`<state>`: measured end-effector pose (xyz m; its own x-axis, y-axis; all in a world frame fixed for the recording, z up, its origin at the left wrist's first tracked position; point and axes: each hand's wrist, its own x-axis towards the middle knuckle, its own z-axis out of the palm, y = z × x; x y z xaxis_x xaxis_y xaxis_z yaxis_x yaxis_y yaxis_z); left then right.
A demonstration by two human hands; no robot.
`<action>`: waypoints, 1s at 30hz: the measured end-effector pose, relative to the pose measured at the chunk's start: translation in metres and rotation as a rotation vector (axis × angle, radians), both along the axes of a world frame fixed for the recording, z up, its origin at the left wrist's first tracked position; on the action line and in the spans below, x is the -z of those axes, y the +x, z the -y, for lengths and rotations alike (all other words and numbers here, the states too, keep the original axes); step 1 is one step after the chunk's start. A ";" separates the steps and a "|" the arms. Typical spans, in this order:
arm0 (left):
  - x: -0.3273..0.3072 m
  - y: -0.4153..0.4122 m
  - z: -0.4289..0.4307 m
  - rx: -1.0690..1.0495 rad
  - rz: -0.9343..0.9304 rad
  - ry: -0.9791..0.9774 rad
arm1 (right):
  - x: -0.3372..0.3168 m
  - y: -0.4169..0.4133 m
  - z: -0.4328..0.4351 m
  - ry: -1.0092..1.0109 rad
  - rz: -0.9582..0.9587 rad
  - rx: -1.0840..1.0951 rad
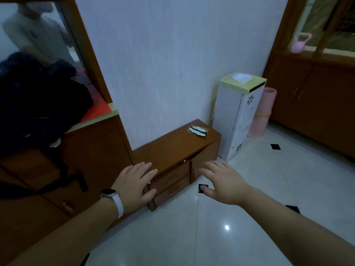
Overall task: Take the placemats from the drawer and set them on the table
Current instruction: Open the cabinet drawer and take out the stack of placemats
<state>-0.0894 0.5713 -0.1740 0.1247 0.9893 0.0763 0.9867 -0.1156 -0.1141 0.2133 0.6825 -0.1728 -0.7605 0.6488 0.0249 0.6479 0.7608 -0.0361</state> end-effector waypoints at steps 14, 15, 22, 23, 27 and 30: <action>0.099 -0.002 -0.136 -0.078 0.176 -0.216 | 0.113 -0.049 -0.130 -0.263 0.008 -0.083; 0.108 -0.008 -0.143 -0.078 0.179 -0.236 | 0.122 -0.054 -0.133 -0.280 0.026 -0.073; 0.184 -0.033 -0.198 -0.009 0.219 -0.259 | 0.211 -0.085 -0.147 -0.364 0.013 0.032; 0.199 -0.037 -0.206 -0.011 0.221 -0.260 | 0.228 -0.090 -0.151 -0.372 0.018 0.032; 0.266 -0.059 -0.251 -0.003 0.176 -0.254 | 0.305 -0.117 -0.180 -0.372 0.050 -0.007; 0.320 -0.074 -0.281 0.001 0.118 -0.232 | 0.369 -0.136 -0.202 -0.359 0.050 -0.039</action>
